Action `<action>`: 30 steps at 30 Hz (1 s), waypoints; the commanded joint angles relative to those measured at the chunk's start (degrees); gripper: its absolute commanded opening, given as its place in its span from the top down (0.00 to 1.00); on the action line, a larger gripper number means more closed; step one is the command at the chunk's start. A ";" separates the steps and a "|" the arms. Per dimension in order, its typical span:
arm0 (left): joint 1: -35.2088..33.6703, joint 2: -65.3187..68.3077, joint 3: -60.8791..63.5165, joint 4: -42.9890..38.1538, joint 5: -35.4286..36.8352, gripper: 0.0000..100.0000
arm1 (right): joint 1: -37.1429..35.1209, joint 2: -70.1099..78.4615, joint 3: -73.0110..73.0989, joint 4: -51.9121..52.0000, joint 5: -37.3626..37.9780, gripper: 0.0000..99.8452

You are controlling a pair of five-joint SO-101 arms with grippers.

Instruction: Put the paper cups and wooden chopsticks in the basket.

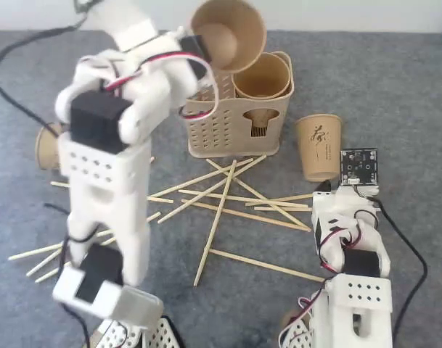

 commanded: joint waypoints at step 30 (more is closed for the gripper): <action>6.24 13.36 -3.65 0.53 9.67 0.98 | -0.57 -1.19 0.44 -2.68 2.55 0.91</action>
